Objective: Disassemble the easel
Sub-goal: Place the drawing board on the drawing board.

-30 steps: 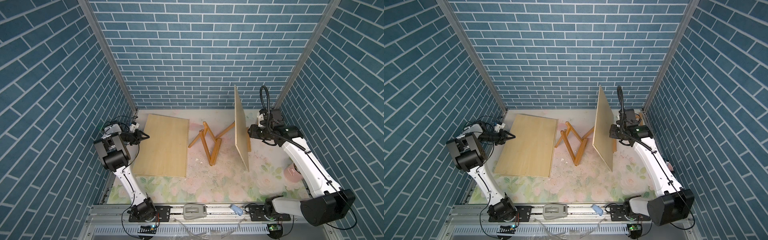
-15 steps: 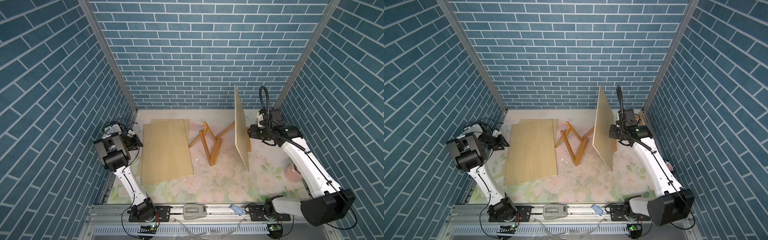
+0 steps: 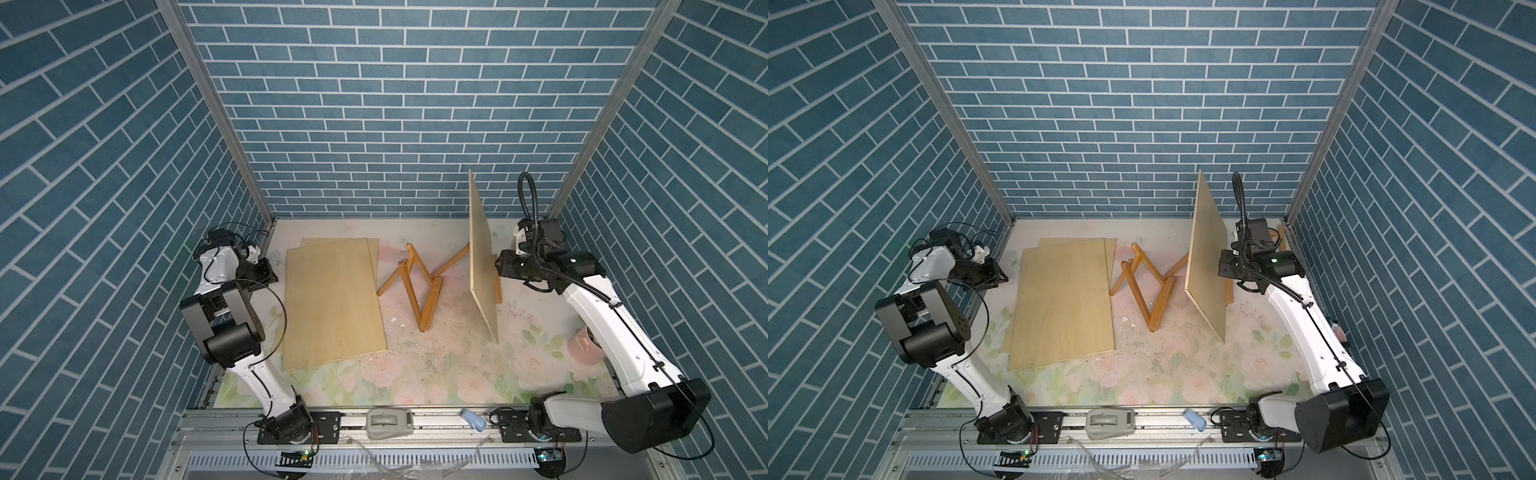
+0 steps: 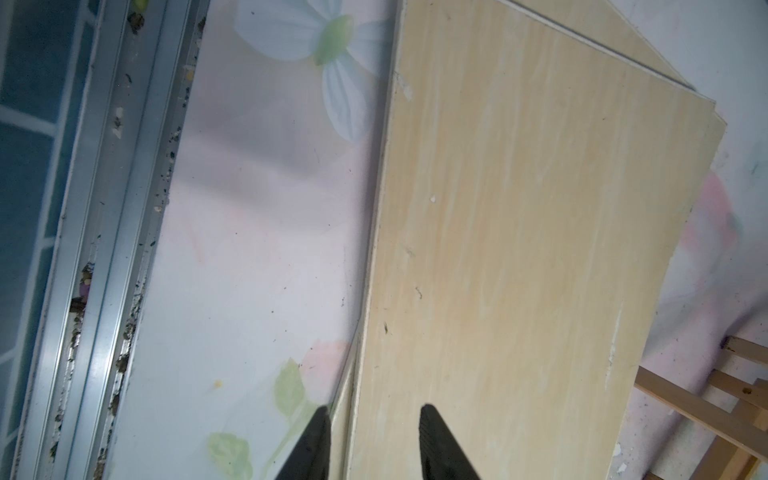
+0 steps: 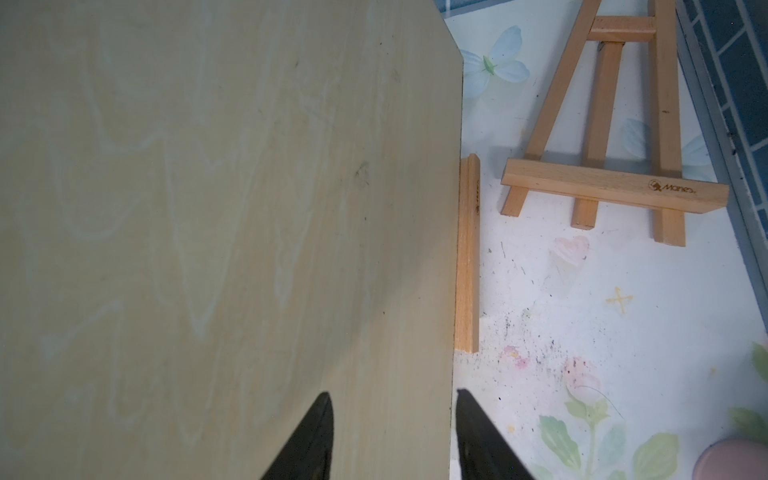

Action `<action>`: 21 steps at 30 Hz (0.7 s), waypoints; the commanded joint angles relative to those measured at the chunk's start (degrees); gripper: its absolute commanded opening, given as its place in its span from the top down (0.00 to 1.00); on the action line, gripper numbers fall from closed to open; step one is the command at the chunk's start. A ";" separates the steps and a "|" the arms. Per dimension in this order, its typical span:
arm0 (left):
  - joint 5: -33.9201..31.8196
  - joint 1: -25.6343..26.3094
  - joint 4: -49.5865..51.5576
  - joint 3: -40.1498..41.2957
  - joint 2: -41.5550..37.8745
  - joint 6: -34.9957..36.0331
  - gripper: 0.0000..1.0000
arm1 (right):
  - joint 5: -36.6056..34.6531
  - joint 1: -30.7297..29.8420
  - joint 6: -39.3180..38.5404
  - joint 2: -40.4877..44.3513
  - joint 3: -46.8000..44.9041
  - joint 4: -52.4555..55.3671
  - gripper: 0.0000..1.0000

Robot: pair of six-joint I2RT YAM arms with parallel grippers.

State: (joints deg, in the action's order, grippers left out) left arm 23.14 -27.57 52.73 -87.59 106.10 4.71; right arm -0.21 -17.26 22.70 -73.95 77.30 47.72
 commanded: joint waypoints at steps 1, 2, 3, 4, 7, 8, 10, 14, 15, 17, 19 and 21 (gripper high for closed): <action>0.16 1.78 -0.15 1.14 -4.88 -0.95 0.62 | -1.70 -0.32 0.16 1.60 0.73 1.52 0.51; 0.34 1.94 -0.01 1.56 -6.03 -1.45 0.62 | -1.66 -0.33 0.02 1.62 0.76 1.53 0.51; 0.80 2.00 0.22 2.31 -7.24 -2.13 0.62 | -1.77 -0.32 -0.15 1.64 0.84 1.56 0.51; 1.03 2.00 0.52 3.29 -8.34 -2.81 0.62 | -1.75 -0.32 -0.24 1.66 0.90 1.49 0.51; 1.56 2.13 1.54 7.24 -11.96 -4.36 0.65 | -1.89 -0.33 -0.61 1.60 0.87 1.38 0.51; 1.60 2.31 1.29 9.27 -13.55 -4.76 0.66 | -1.95 -0.32 -0.77 1.61 0.88 1.38 0.51; 0.67 3.27 0.33 13.26 -17.78 -5.95 0.68 | -2.35 -0.33 -1.46 1.53 0.79 1.29 0.52; -7.26 3.23 -2.81 19.49 -23.22 -9.18 0.69 | -3.93 -0.32 -3.28 1.84 0.83 0.71 0.52; -9.59 3.01 -2.81 19.57 -22.69 -9.74 0.69 | -4.06 -0.28 -3.63 1.93 0.84 0.47 0.52; -10.39 2.85 -3.22 19.20 -20.21 -10.48 0.70 | -3.88 -0.32 -4.45 2.12 0.76 0.11 0.53; -11.03 2.87 -3.70 17.78 -16.43 -11.13 0.72 | -3.79 -0.32 -5.17 2.31 0.58 -0.22 0.54; -11.36 2.78 -4.75 15.27 -12.64 -12.01 0.80 | -3.79 -0.32 -5.63 2.32 0.44 -0.14 0.55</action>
State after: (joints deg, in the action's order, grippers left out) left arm 14.79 -24.62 50.22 -70.04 89.10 -5.15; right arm -2.83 -17.26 19.11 -73.01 77.30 47.79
